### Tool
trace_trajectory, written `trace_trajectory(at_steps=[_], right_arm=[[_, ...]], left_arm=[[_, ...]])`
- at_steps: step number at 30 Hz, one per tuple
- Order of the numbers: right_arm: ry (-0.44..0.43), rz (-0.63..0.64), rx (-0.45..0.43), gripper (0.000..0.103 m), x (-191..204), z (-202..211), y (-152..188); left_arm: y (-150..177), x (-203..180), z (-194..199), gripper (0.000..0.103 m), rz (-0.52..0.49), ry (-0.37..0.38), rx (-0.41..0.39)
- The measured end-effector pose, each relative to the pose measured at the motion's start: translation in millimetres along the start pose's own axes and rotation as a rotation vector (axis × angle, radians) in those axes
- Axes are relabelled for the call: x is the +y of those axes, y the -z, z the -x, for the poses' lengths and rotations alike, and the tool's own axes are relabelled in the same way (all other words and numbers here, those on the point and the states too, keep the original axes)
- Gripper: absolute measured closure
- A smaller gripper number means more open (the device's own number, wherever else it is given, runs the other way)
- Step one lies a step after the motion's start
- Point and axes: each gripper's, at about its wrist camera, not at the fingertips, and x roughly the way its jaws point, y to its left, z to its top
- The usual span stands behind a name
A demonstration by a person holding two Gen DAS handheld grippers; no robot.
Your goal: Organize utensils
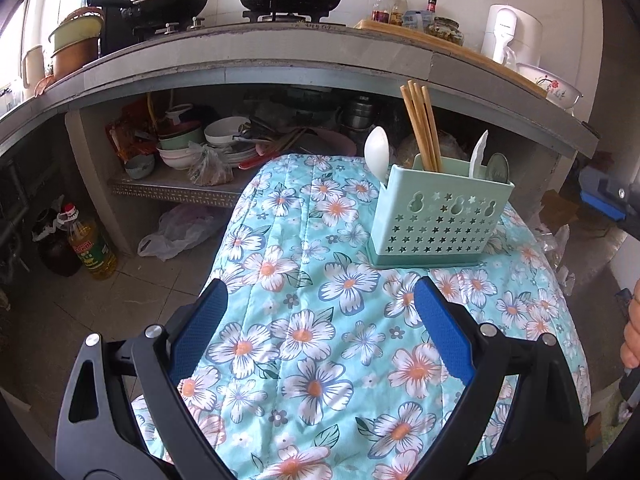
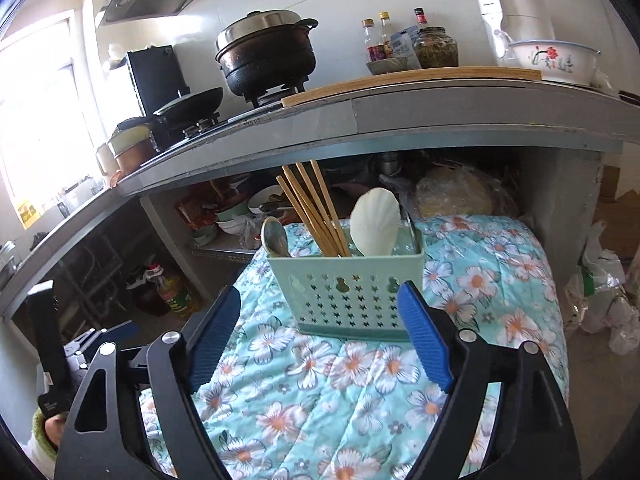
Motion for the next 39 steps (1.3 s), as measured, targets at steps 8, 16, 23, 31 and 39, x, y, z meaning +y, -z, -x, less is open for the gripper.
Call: trace_trajectory(at_steps=[8, 16, 23, 31, 39], right_arm=[[0.159, 0.028, -0.021, 0.006, 5, 51, 46], [0.319, 0.003, 0.011, 0.006, 1, 79, 83], [0.456, -0.011, 0.005, 0.006, -8, 89, 97], [0.509, 0.006, -0.012, 0.006, -9, 91, 103], [0.497, 0.015, -0.023, 0.006, -4, 93, 97]], left_arm=[[18, -13, 42, 0.008, 0.006, -0.037, -0.084], [40, -38, 51, 0.008, -0.059, -0.064, -0.027], [45, -39, 69, 0.008, -0.043, -0.042, -0.09], [47, -22, 70, 0.008, 0.016, -0.048, -0.074], [42, -6, 72, 0.008, 0.047, -0.149, -0.091]])
